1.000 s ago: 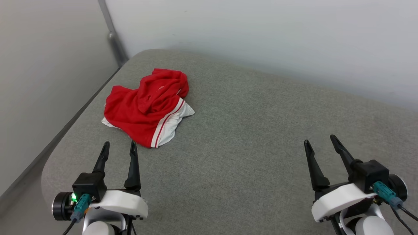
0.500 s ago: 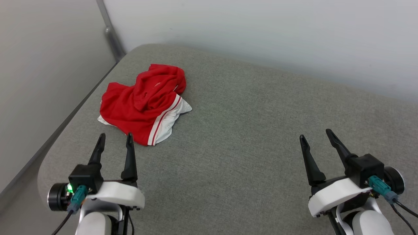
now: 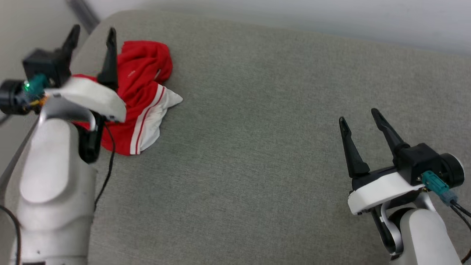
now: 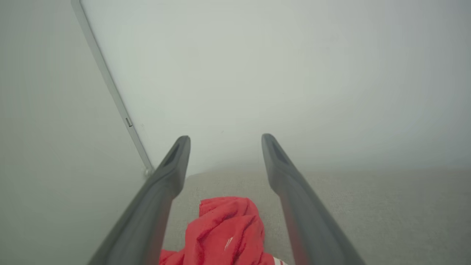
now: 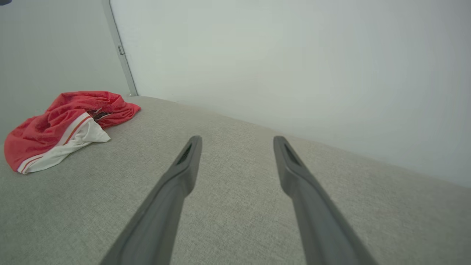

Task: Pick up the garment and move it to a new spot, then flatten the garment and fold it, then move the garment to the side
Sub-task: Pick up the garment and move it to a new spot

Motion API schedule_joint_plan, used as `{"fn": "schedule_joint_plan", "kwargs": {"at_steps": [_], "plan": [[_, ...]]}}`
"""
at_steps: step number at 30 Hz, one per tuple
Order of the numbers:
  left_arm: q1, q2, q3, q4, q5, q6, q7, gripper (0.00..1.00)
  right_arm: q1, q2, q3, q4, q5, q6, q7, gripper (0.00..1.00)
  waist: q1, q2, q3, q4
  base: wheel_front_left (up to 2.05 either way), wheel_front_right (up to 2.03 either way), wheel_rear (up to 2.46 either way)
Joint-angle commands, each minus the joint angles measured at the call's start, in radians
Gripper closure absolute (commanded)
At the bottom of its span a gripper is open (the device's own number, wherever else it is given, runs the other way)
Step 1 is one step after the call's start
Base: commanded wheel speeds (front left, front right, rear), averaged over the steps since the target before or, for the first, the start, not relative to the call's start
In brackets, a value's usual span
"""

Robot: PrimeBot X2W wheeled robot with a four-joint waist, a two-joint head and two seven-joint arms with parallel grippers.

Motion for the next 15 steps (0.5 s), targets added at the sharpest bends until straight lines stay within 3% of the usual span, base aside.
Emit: {"fn": "schedule_joint_plan", "kwargs": {"at_steps": [1, 8, 15], "plan": [[-0.051, 0.016, -0.005, 0.029, -0.031, -0.004, 0.041, 0.0, -0.022, 0.0, -0.002, -0.004, -0.008, -0.001, -0.007, 0.0, -0.0001, 0.0, 0.069, -0.053, 0.0, 0.0, 0.0], [-0.263, 0.184, -0.112, 0.215, -0.192, -0.007, 0.383, 0.0, -0.084, 0.0, 0.005, 0.008, -0.003, 0.0, -0.029, 0.0, -0.0001, 0.0, 0.18, -0.113, 0.0, 0.0, 0.0], [-0.286, 0.326, -0.176, 0.355, -0.37, -0.008, 0.678, 0.0, -0.137, 0.0, 0.015, 0.03, 0.009, -0.001, -0.058, 0.0, -0.0001, 0.0, 0.244, -0.167, 0.0, 0.0, 0.0]]}}
